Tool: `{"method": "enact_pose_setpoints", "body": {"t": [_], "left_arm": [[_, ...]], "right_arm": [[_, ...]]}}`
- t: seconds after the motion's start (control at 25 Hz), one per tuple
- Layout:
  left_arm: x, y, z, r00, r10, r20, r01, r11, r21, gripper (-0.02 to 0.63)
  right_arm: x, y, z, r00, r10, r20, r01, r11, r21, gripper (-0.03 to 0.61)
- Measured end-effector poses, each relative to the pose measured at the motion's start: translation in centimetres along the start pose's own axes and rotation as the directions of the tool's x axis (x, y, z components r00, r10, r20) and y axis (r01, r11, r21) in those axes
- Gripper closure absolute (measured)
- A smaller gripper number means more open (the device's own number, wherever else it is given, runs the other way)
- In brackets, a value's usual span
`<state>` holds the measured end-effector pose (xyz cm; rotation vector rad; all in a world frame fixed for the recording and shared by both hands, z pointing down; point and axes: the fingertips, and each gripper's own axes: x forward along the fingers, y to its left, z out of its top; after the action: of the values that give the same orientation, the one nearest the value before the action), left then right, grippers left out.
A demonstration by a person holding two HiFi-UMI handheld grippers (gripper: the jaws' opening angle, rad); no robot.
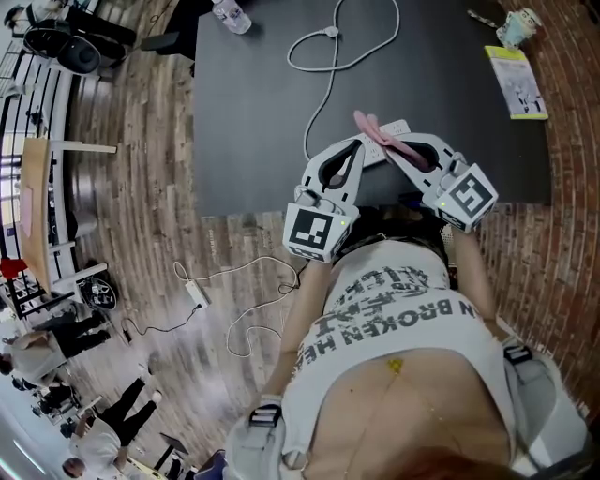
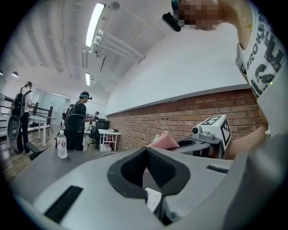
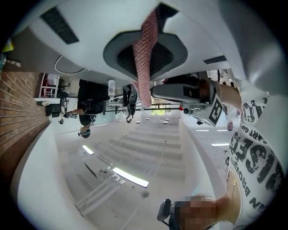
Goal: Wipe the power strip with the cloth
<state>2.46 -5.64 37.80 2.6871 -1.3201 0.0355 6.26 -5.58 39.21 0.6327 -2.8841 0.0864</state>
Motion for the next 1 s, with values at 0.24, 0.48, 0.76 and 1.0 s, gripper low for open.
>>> {"method": "enact_pose_setpoints", "body": {"t": [0.24,0.48,0.76,1.0], "left_arm": [[0.27,-0.15,-0.5,1.0,-0.004,-0.005,0.004,1.0,-0.005,0.606],[0.26,-0.09,-0.45,1.0,-0.007,-0.005,0.007,1.0,-0.016,0.606],[0.27,-0.16,-0.74,1.0,-0.007,-0.014,0.007,1.0,-0.014,0.606],[0.19,0.0,-0.99,1.0,0.002,-0.024,-0.002,1.0,-0.019,0.606]], "right_arm": [[0.31,0.03,-0.1,1.0,0.013,-0.004,-0.013,1.0,0.006,0.563],[0.33,-0.18,-0.15,1.0,0.006,-0.017,-0.006,1.0,-0.004,0.563],[0.13,-0.35,-0.4,0.999,0.005,-0.035,-0.006,1.0,-0.01,0.563],[0.25,-0.39,-0.64,0.999,0.009,-0.049,-0.009,1.0,-0.011,0.563]]}}
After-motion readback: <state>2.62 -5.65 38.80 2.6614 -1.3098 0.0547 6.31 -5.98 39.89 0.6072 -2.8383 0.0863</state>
